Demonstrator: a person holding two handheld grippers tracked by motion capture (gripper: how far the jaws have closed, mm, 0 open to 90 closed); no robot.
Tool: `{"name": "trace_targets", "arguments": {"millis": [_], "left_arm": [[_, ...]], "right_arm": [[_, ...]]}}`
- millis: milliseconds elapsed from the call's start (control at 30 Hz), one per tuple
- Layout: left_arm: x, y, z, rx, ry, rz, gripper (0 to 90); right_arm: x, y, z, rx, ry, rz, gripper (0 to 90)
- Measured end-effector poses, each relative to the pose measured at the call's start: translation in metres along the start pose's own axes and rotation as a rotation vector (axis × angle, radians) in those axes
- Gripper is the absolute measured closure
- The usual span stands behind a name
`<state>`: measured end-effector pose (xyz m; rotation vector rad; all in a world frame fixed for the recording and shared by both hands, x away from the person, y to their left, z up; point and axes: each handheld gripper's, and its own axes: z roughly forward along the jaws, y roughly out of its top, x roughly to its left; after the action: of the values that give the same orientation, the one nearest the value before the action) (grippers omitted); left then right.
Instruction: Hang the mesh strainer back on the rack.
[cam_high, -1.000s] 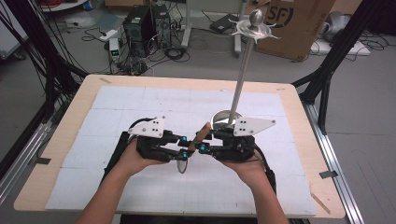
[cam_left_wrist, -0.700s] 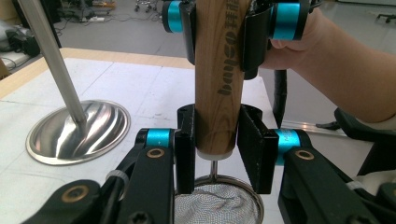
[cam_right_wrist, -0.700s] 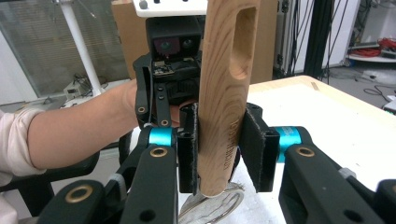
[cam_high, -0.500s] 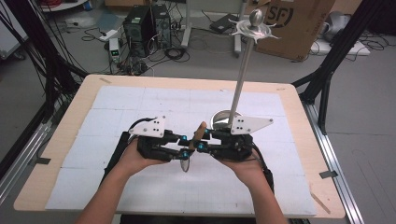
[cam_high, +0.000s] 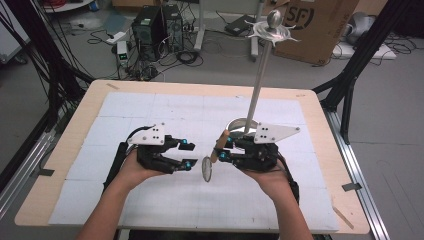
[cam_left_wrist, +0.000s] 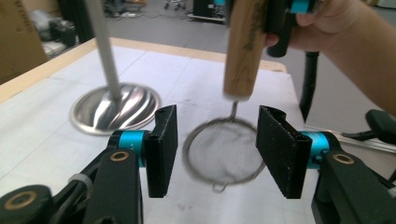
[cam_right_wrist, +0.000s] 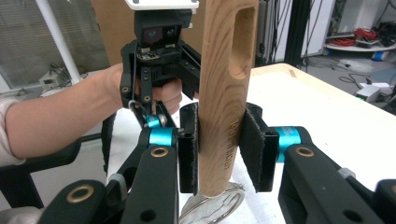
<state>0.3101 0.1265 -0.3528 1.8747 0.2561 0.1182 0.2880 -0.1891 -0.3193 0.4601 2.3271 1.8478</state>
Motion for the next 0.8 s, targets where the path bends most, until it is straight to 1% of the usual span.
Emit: {"name": "trace_targets", "arguments": {"millis": [33, 67, 167, 233, 333, 400, 467, 500, 533, 567, 667, 800], "left_arm": [[0.001, -0.001, -0.002, 0.006, 0.017, 0.002, 47.6], [0.002, -0.004, -0.004, 0.002, 0.03, -0.006, 46.9], [0.004, -0.01, -0.011, 0.009, 0.072, -0.005, 45.5], [0.005, -0.014, -0.014, 0.008, 0.094, -0.007, 44.2], [0.007, -0.022, -0.019, 0.014, 0.14, -0.014, 41.2], [0.008, -0.026, -0.02, 0.028, 0.154, -0.017, 37.6], [0.009, -0.032, -0.022, 0.022, 0.166, -0.016, 35.9], [0.011, -0.033, -0.022, 0.024, 0.173, -0.024, 35.8], [0.012, -0.034, -0.023, 0.027, 0.188, -0.033, 34.9], [0.013, -0.034, -0.025, 0.024, 0.201, -0.031, 32.9], [0.016, -0.034, -0.03, 0.002, 0.217, -0.04, 31.5], [0.019, -0.036, -0.034, 0.001, 0.243, -0.044, 29.7]], "right_arm": [[-0.001, 0.0, -0.001, 0.0, -0.004, -0.001, 69.6], [-0.001, -0.001, -0.002, 0.001, -0.007, 0.003, 69.5], [-0.003, -0.002, -0.008, 0.004, -0.022, 0.007, 69.6], [-0.005, -0.003, -0.011, 0.005, -0.037, 0.014, 69.5], [-0.008, -0.004, -0.016, 0.013, -0.057, 0.019, 69.5], [-0.01, -0.005, -0.019, 0.018, -0.068, 0.026, 69.5], [-0.012, -0.005, -0.022, 0.026, -0.082, 0.029, 69.5], [-0.013, -0.005, -0.023, 0.028, -0.089, 0.032, 69.6], [-0.014, -0.005, -0.025, 0.032, -0.095, 0.033, 69.5], [-0.015, -0.005, -0.026, 0.034, -0.1, 0.033, 69.5], [-0.016, -0.005, -0.031, 0.037, -0.113, 0.04, 69.5], [-0.021, -0.005, -0.041, 0.026, -0.139, 0.047, 69.5]]}}
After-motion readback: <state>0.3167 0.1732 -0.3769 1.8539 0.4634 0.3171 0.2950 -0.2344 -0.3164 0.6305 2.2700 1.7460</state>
